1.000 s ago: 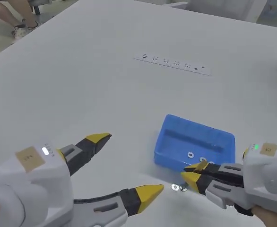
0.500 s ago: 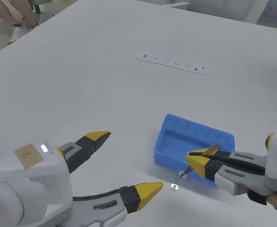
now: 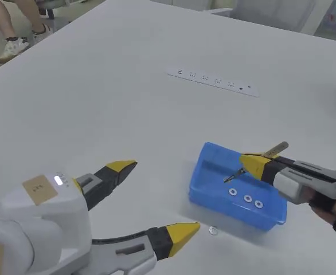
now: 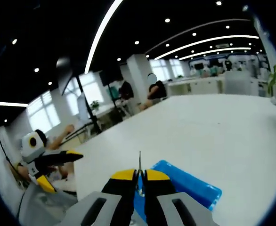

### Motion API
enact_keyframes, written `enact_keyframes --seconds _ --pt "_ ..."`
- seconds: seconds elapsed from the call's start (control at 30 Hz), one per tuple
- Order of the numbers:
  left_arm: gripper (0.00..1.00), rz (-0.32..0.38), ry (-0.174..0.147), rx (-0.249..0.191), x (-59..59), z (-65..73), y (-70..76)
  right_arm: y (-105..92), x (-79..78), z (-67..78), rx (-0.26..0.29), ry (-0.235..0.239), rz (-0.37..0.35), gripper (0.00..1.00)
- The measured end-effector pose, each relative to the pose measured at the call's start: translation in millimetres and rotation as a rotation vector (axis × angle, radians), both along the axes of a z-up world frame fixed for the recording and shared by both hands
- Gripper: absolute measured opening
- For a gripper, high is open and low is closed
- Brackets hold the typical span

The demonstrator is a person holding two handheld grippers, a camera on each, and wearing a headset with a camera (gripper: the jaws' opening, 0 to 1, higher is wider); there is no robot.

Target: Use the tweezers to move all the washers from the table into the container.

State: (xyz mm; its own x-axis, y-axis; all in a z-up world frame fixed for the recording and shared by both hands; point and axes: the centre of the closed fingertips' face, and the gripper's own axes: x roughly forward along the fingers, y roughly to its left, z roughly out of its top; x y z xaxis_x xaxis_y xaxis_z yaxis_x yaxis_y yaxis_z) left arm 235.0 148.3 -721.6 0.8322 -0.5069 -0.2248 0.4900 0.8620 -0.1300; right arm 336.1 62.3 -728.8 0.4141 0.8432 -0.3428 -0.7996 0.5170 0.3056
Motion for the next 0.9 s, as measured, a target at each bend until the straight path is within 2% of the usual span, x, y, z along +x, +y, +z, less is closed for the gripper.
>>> enact_keyframes --seconds 0.37,0.47,0.9 --pt "0.76 -0.004 0.002 0.001 0.4 0.3 -1.2 6.0 20.4 -19.8 -0.078 0.014 -0.015 0.02" --pt "0.76 -0.007 0.002 -0.001 0.2 0.9 -2.4 7.3 25.1 -28.2 -0.114 0.015 -0.011 0.02" --pt "0.76 0.000 0.003 0.007 0.2 0.5 -0.5 12.3 29.0 -57.1 -0.225 0.022 0.041 0.02"
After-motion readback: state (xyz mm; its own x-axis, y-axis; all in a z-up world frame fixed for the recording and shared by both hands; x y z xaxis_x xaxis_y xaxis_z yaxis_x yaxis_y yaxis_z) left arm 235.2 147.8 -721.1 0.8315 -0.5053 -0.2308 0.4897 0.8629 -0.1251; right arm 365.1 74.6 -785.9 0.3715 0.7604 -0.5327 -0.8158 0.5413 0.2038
